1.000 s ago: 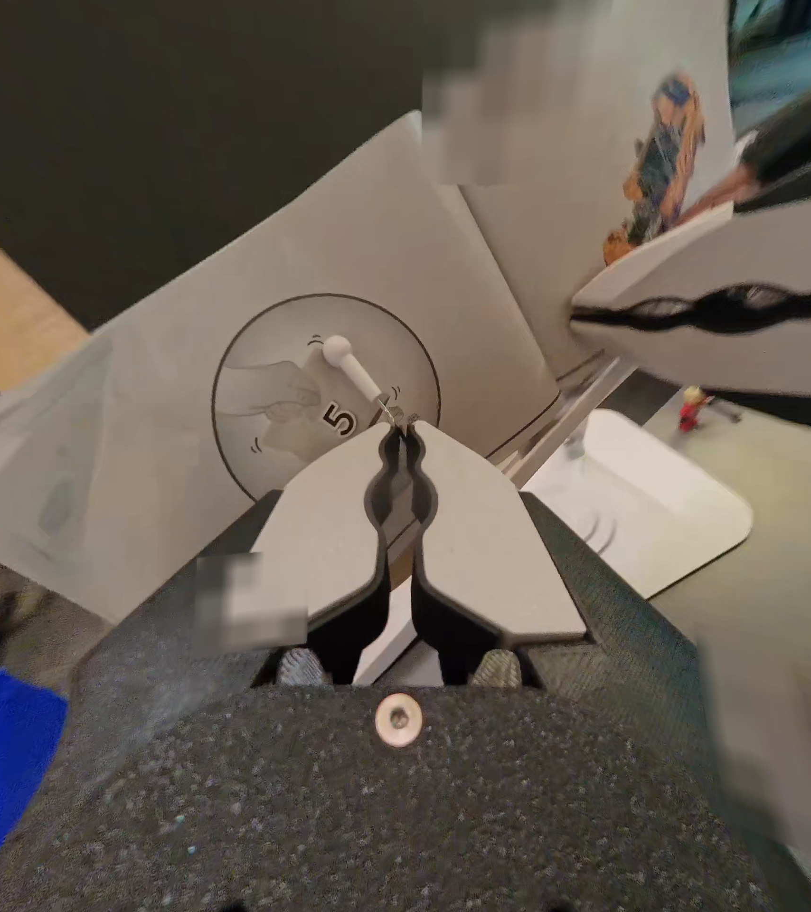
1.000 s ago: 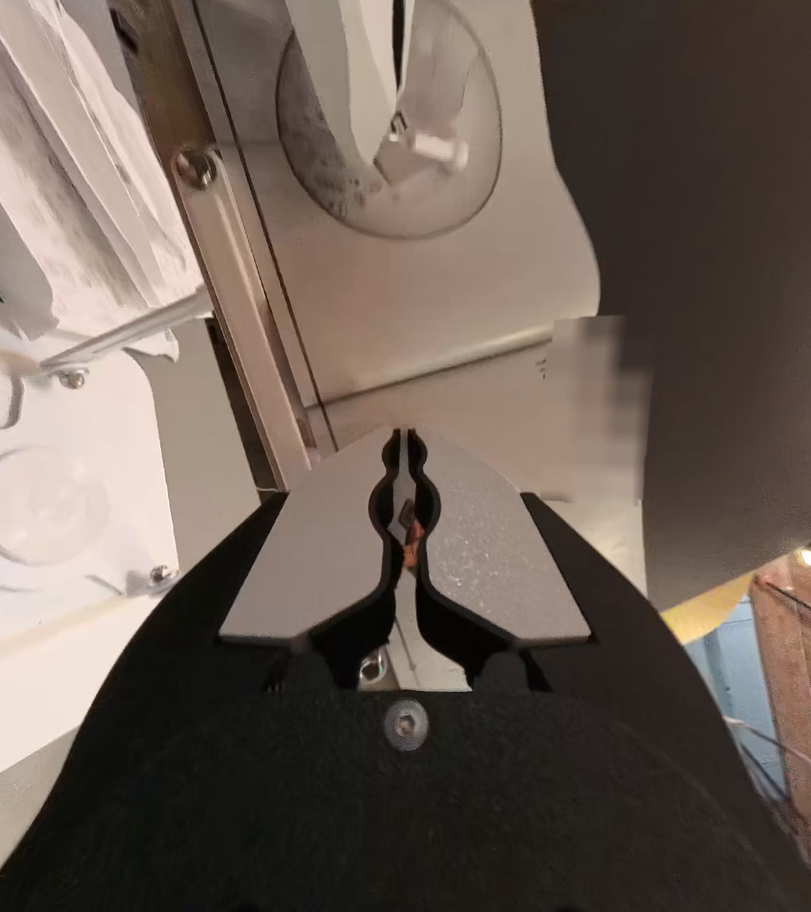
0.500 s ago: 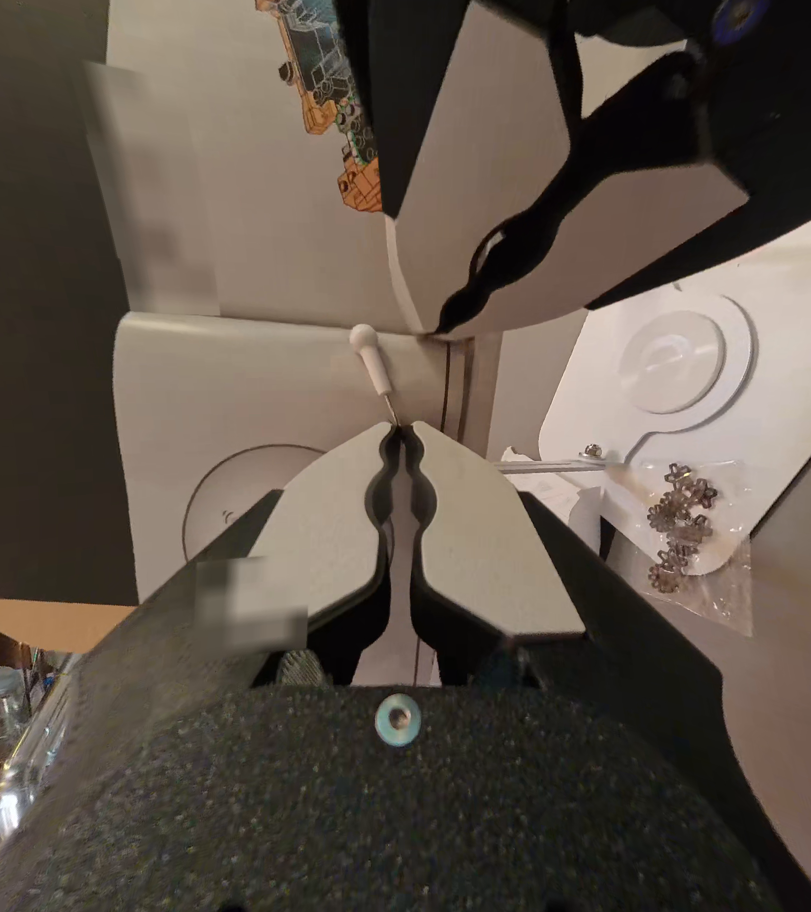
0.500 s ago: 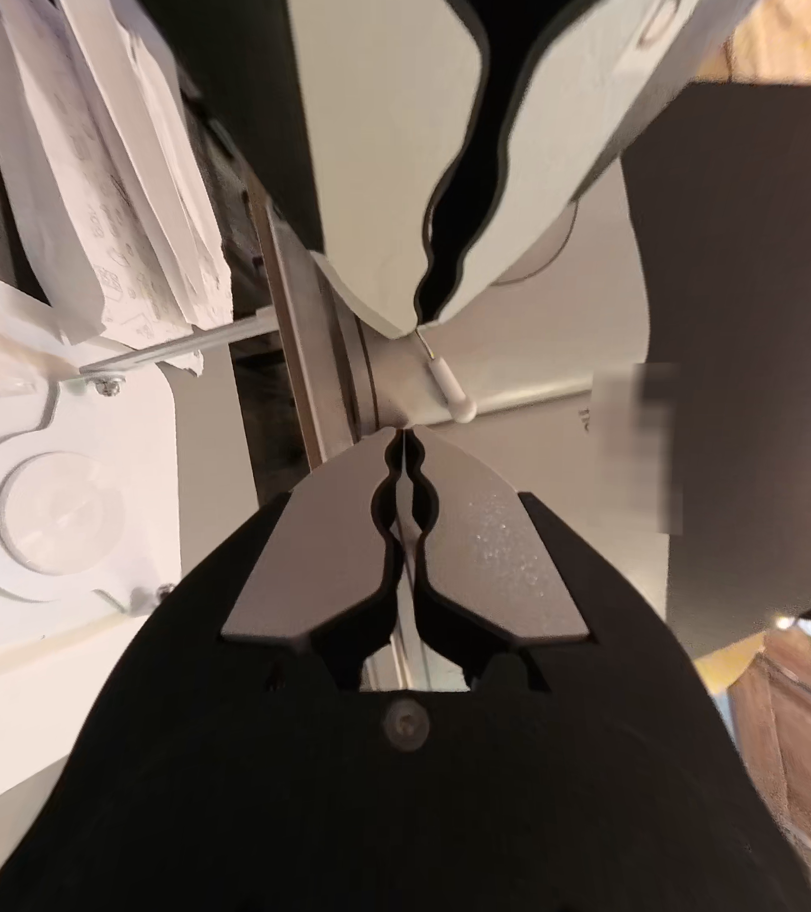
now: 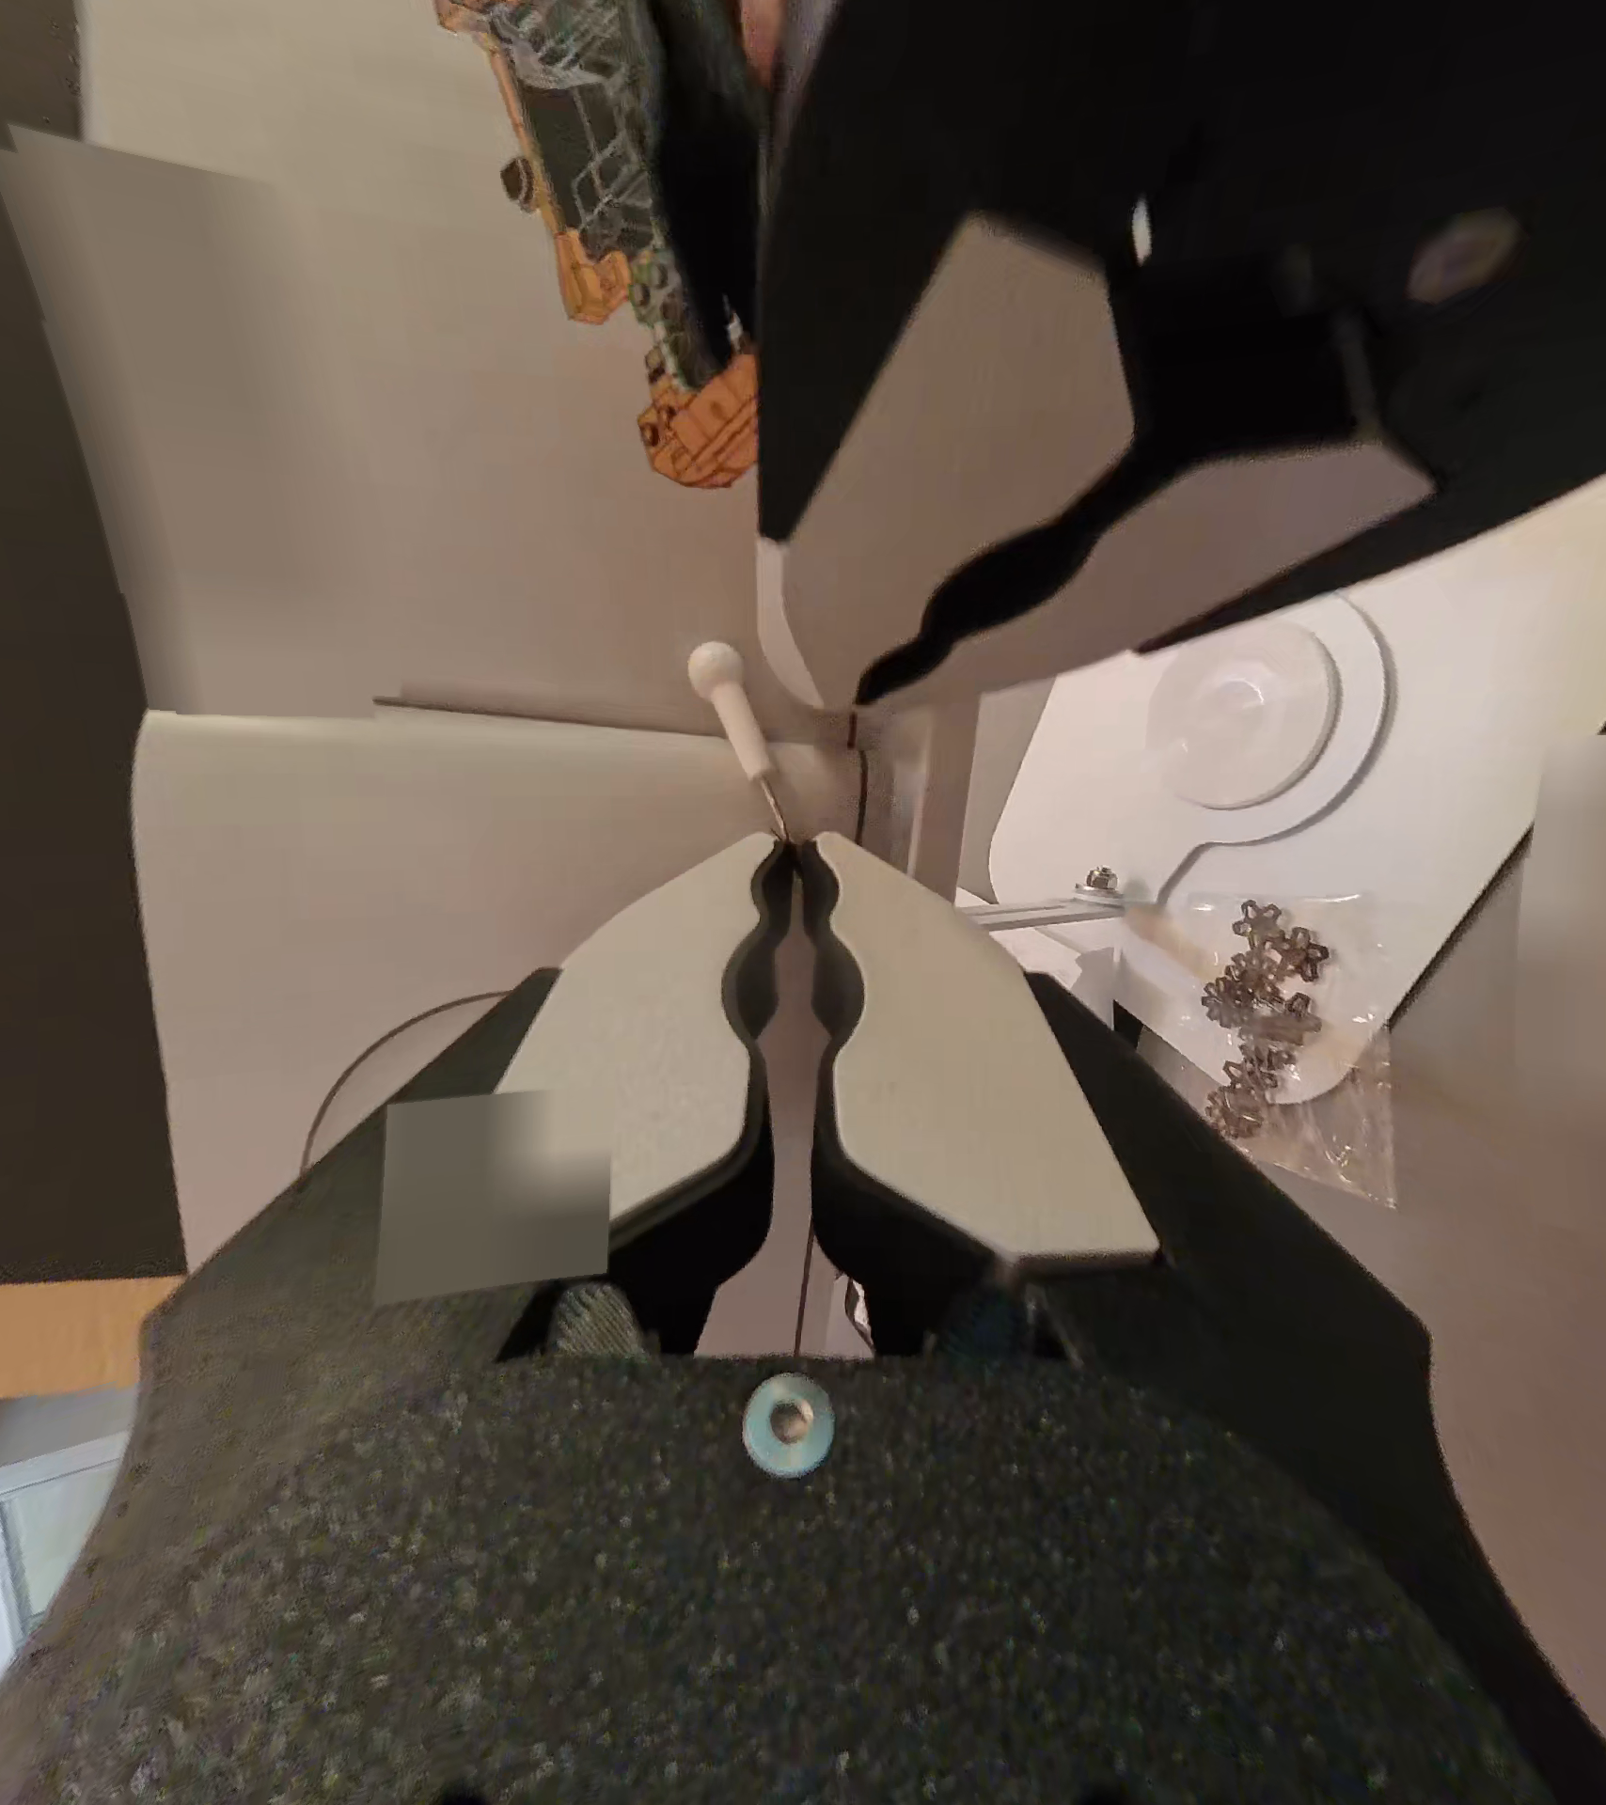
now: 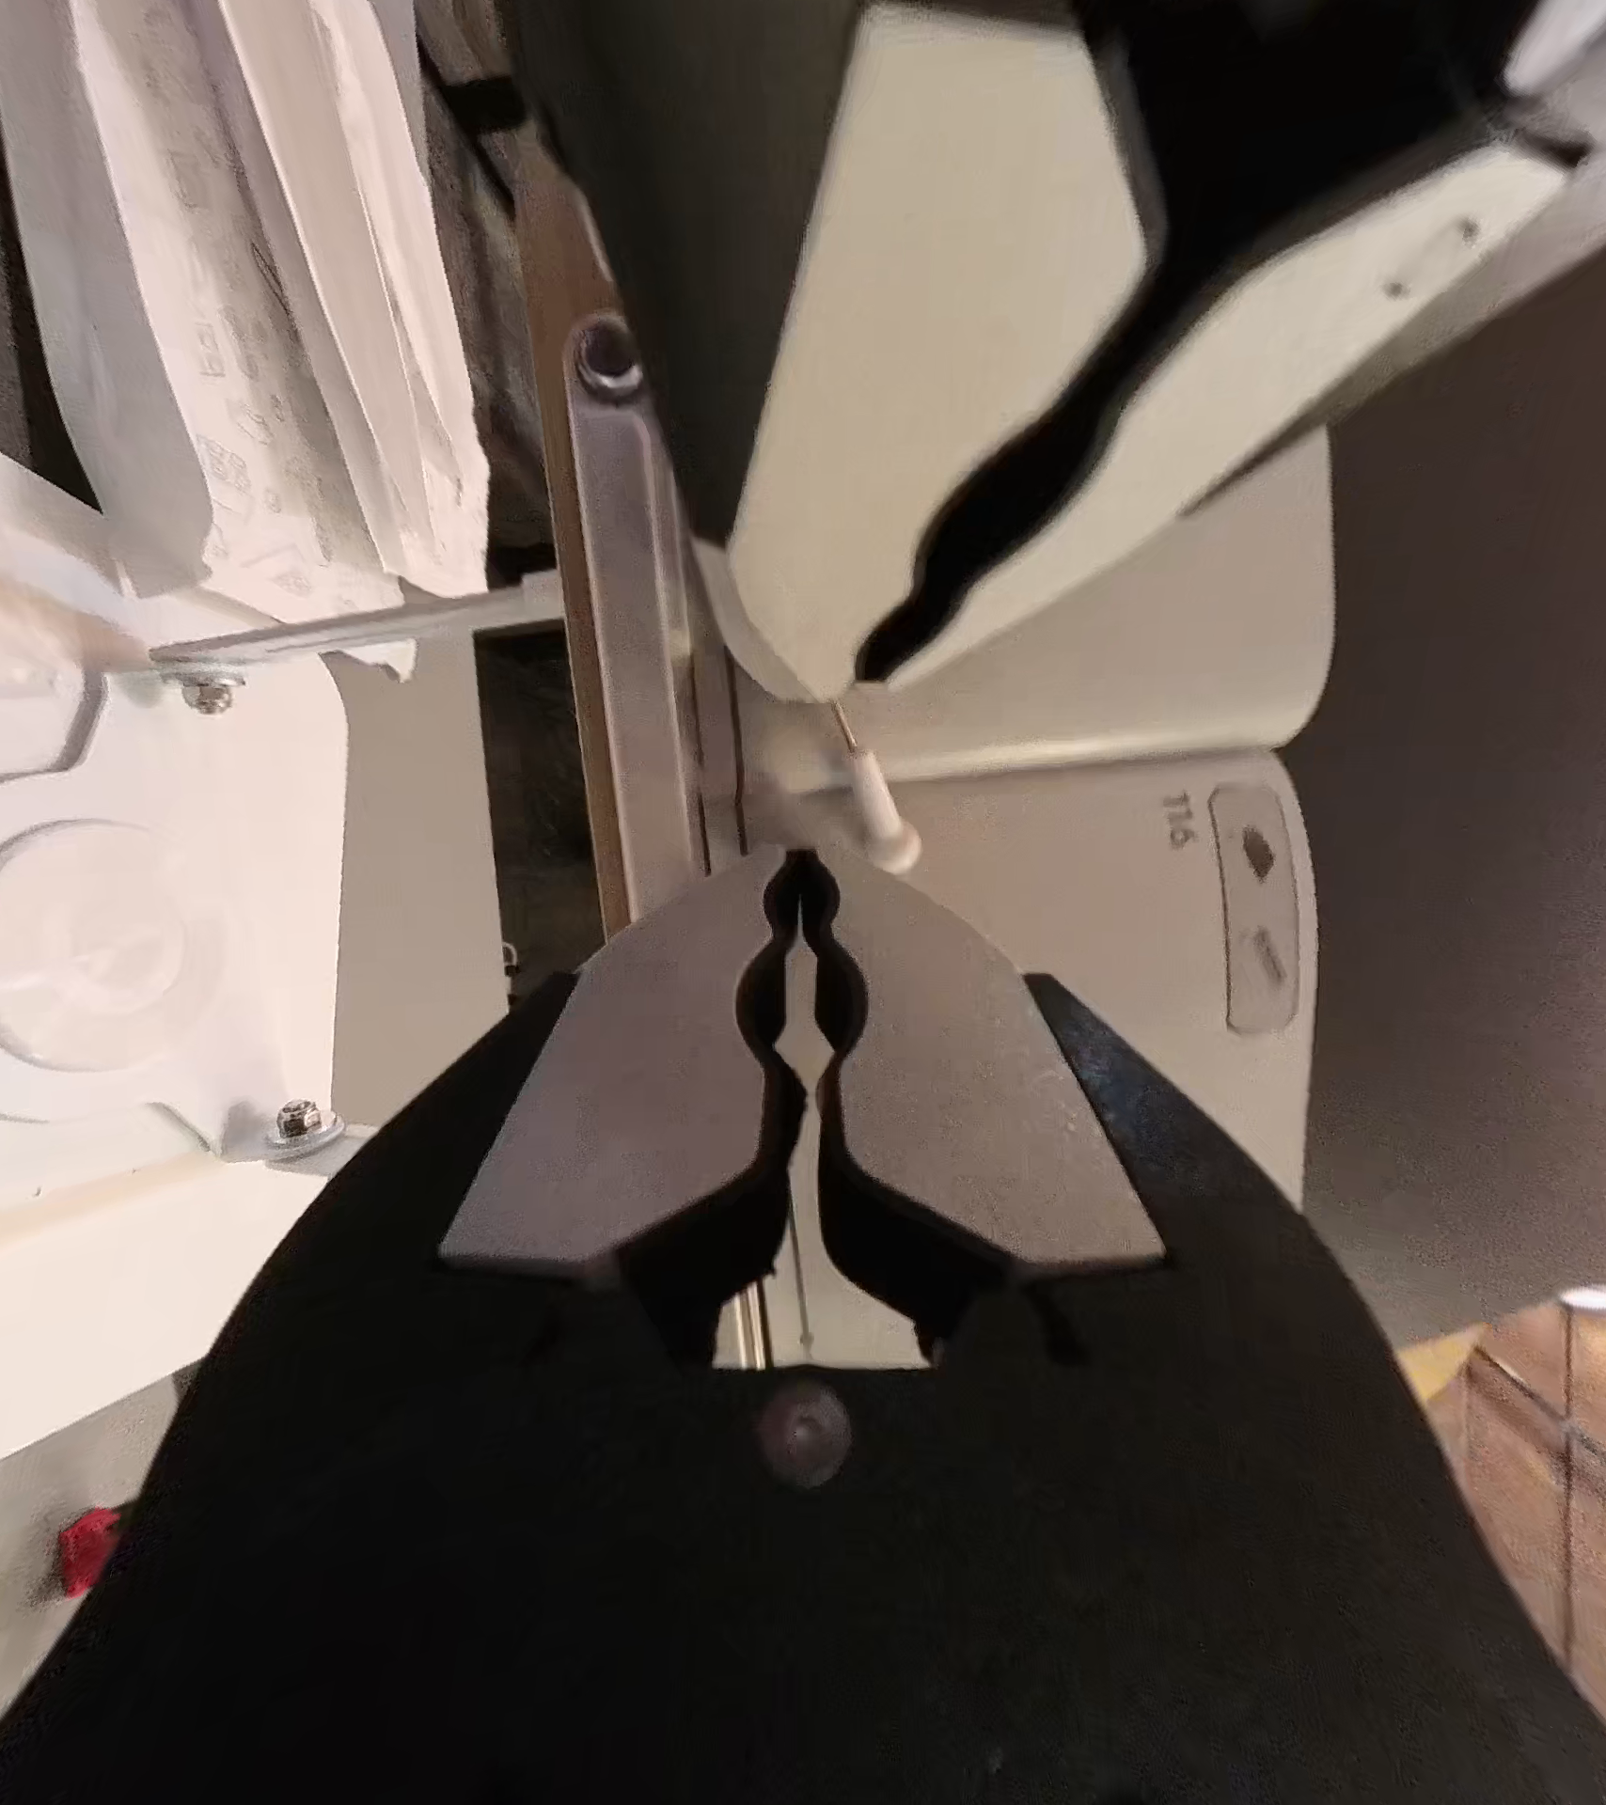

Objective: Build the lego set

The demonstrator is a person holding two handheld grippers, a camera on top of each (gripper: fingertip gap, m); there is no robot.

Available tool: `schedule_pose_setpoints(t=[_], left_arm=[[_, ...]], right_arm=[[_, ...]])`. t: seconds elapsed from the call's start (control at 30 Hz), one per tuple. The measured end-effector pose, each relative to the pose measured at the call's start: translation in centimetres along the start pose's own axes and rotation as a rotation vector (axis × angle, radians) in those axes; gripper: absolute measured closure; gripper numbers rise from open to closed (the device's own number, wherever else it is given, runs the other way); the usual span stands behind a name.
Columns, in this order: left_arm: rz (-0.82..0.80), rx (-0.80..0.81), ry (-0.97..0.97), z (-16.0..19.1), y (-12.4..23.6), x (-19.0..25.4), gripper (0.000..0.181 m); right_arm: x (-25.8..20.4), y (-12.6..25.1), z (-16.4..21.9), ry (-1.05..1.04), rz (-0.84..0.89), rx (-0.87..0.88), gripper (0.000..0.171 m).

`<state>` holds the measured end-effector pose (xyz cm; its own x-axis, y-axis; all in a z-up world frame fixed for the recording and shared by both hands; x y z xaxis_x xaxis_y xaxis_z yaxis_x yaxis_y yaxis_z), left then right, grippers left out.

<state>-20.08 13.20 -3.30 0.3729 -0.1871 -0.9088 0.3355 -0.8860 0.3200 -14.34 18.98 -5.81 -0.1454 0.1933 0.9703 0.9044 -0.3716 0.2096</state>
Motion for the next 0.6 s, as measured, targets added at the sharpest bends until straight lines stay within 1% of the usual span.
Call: schedule_pose_setpoints(t=[0.13, 0.2, 0.23, 0.27, 0.3, 0.4, 0.43, 0.5, 0.6], left_arm=[[-0.018, -0.030, -0.050, -0.3, -0.2, 0.2, 0.179], [-0.015, -0.024, -0.024, -0.3, 0.0, 0.2, 0.179], [-0.011, -0.007, 0.019, -0.3, 0.3, 0.3, 0.175], [-0.016, 0.031, 0.090, -0.4, 0.8, 0.2, 0.169], [-0.033, 0.074, 0.181, -0.4, 1.6, 0.0, 0.168], [-0.051, 0.245, 0.576, 0.0, 5.0, -0.3, 0.170], [-0.056, 0.285, 0.713, 0.3, 6.1, -0.1, 0.175], [-0.087, 0.316, 0.910, 1.3, 8.1, 0.6, 0.181], [-0.148, 0.284, 1.068, 2.3, 10.3, 2.4, 0.181]], right_arm=[[0.2, 0.9, 2.1, -0.105, 0.001, -0.027, 0.171], [0.3, 1.3, 3.2, -0.164, -0.002, -0.036, 0.171], [0.3, 1.7, 3.5, -0.203, 0.001, -0.020, 0.171], [0.4, 2.4, 3.7, -0.275, 0.006, 0.004, 0.171], [0.6, 3.3, 4.0, -0.381, 0.008, 0.041, 0.170], [0.8, 6.8, 4.8, -0.777, 0.048, 0.153, 0.167], [0.8, 8.1, 4.9, -0.886, 0.077, 0.173, 0.167], [0.5, 10.9, 4.3, -1.039, 0.123, 0.189, 0.171], [-0.8, 14.6, 1.9, -1.149, 0.137, 0.176, 0.171]])
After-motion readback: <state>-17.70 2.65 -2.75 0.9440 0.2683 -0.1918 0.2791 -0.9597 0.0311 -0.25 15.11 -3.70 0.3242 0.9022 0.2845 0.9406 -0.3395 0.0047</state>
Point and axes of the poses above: each gripper's, where its closed fingertips meet, y back along the fingers, z out of its underside, x = y × z across the jaws, the point moved 7 cm from there along y, back along the fingers, and after that the axes turned 8 degrees about -z, right-handed, at the moved point
